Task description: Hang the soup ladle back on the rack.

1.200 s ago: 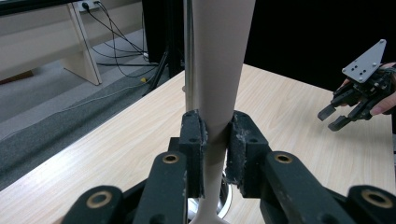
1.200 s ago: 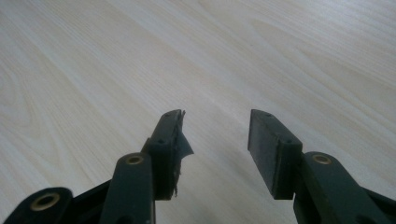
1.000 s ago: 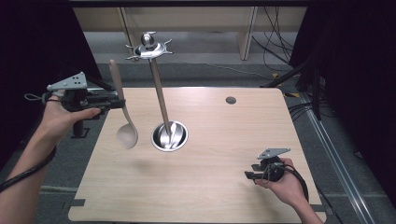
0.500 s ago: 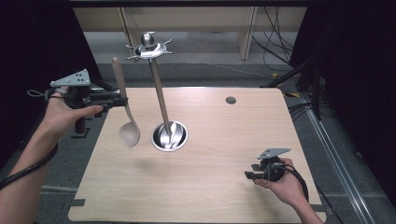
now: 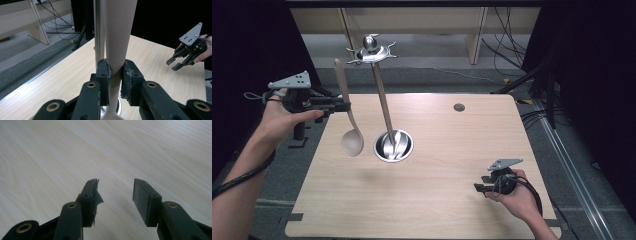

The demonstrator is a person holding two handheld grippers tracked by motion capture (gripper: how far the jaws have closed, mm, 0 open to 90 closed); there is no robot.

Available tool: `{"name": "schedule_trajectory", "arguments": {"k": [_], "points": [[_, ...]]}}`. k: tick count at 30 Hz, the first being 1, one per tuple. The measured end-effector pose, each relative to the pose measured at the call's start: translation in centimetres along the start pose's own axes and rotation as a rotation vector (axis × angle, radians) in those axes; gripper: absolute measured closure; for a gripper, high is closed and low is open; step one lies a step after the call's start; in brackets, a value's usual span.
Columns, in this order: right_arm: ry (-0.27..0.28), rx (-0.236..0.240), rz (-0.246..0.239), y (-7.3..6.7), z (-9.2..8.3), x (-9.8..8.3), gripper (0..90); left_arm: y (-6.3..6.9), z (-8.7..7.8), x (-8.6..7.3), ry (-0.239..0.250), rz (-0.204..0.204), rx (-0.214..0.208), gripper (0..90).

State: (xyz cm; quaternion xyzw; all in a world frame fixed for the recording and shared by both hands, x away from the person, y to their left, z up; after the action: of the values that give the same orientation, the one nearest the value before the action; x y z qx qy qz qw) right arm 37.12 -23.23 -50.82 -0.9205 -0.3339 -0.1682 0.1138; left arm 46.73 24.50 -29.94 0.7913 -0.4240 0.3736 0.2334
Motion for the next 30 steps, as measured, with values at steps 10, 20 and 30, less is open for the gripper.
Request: {"name": "schedule_trajectory", "arguments": {"k": [10, 20, 30], "points": [[-0.002, -0.004, 0.010, -0.04, 0.05, 0.00, 55.4, -0.19, 0.26, 0.32, -0.010, 0.000, -0.021, 75.6], [-0.009, 0.007, 0.022, -0.18, 0.04, 0.02, 55.4, -0.34, 0.68, 0.61, -0.026, 0.004, -0.037, 75.5], [-0.012, 0.007, 0.020, -0.16, 0.07, 0.01, 55.4, -0.46, 0.83, 0.79, -0.038, 0.006, -0.053, 75.6]]}}
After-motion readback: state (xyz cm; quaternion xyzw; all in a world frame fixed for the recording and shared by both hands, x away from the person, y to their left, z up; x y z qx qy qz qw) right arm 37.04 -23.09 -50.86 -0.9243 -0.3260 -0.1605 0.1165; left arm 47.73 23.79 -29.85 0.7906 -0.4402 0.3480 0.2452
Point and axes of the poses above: each handheld gripper's, and its own axes: z roughly forward along the jaws, x roughly out of its top, y roughly to its right, the point moved 5 cm from there along z, roughly forward along the jaws, and after that the axes turned 15 degrees about -y, right-handed, at the moved point
